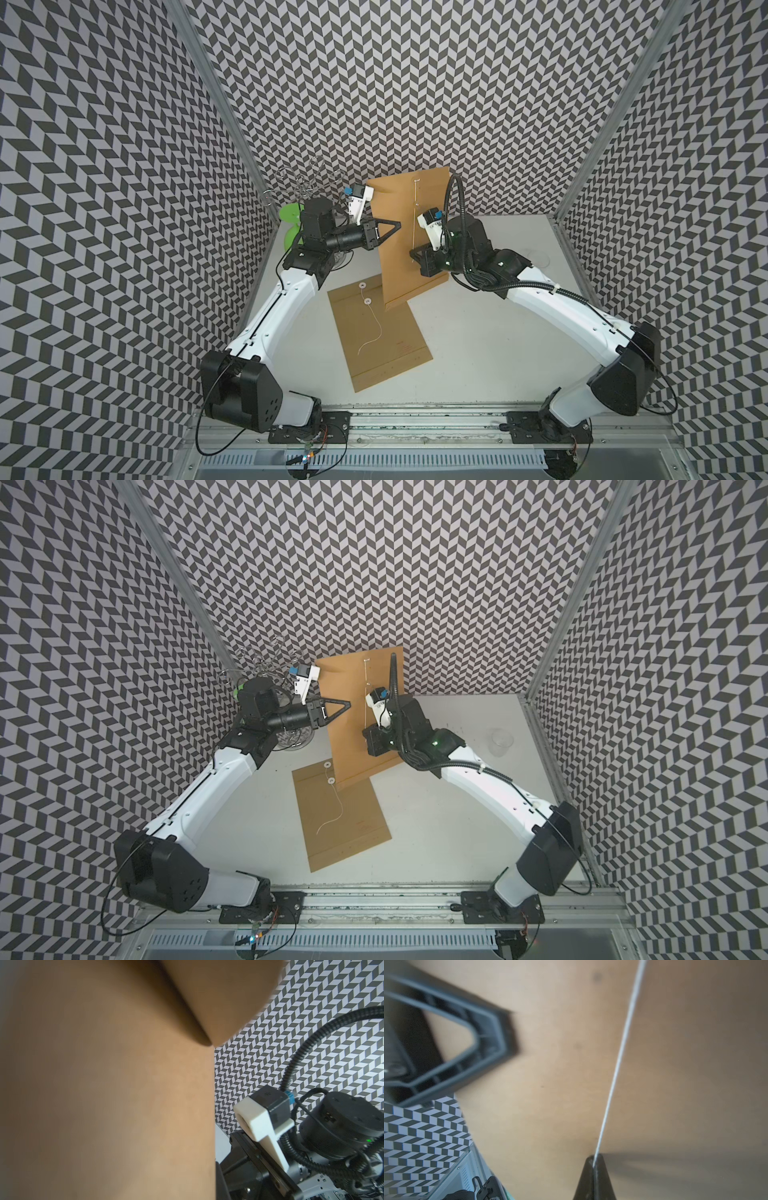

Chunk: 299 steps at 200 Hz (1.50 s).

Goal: Close the mouth of the file bag
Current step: Close the file bag.

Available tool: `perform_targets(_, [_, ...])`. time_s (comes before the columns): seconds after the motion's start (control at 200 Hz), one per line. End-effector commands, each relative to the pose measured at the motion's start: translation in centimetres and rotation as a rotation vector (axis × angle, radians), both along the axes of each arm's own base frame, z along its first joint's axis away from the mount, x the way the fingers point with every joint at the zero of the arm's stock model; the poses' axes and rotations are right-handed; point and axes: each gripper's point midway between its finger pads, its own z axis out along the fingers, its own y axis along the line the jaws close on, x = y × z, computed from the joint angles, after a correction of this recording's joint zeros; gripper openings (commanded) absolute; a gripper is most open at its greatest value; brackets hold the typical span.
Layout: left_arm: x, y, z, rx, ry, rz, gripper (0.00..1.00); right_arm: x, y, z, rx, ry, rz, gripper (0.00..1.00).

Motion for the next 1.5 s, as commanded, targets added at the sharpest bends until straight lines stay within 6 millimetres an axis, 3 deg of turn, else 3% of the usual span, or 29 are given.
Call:
perform_targets(0.0, [-1.4, 0.1, 3.1, -0.033, -0.073, -0.037, 0.00, 0.7, -1.1, 2.0, 0.070, -0.041, -0.014, 0.00])
perform_targets(0.185, [-2.5, -0.7, 2.8, -0.047, -0.056, -0.089, 0.00, 2.2, -2.5, 2.1, 0.084, -0.041, -0.040, 0.00])
perform_targets(0.361, [-2.8, -0.7, 2.3, -0.040, -0.040, -0.093, 0.00, 4.3, -5.3, 2.6, 0.077, -0.052, -0.123, 0.00])
perform_targets(0.726, [-3.7, -0.5, -0.6, -0.004, 0.026, -0.096, 0.00, 7.1, -9.5, 4.7, 0.022, -0.106, -0.281, 0.00])
perform_targets(1.067, [-4.3, -1.1, -3.1, 0.041, 0.067, -0.085, 0.00, 7.7, -9.3, 7.7, 0.026, -0.150, -0.290, 0.00])
perform_targets(1.492, [-4.4, -1.6, -4.4, 0.062, 0.085, -0.092, 0.00, 8.6, -8.8, 8.6, -0.022, -0.172, -0.310, 0.00])
